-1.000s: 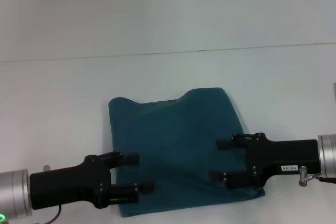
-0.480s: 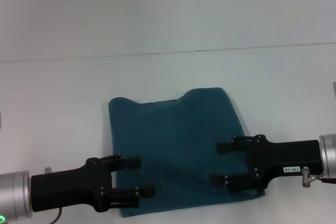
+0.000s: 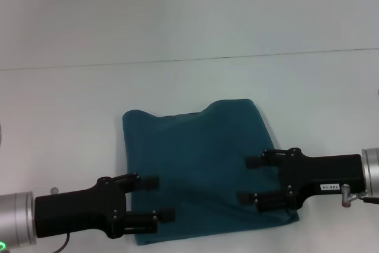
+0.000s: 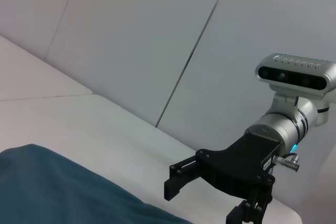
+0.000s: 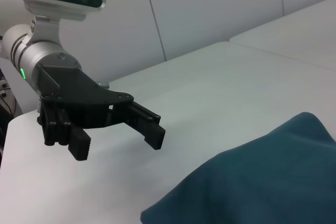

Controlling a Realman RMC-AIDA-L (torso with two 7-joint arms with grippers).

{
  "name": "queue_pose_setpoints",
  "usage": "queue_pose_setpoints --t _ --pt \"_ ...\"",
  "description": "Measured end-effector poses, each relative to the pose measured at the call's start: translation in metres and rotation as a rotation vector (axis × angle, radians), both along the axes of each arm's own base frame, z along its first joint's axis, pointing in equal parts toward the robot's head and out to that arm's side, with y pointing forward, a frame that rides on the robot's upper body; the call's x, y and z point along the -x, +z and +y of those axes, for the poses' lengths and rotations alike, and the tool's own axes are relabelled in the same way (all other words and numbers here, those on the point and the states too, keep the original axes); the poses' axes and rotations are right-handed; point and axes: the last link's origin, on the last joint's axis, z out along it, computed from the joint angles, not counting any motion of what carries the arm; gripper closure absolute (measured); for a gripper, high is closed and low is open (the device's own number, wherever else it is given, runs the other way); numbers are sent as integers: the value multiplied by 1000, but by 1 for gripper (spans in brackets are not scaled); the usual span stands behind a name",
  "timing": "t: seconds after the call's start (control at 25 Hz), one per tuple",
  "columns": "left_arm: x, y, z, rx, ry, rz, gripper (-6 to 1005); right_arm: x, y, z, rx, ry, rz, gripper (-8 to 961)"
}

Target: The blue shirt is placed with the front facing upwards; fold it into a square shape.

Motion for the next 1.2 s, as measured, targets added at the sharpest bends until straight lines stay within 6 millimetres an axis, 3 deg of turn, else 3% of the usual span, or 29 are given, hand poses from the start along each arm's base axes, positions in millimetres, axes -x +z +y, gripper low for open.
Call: queue_pose_setpoints --t 1.2 --pt "0 -1 0 2 3 -3 112 4 0 5 -1 2 -3 48"
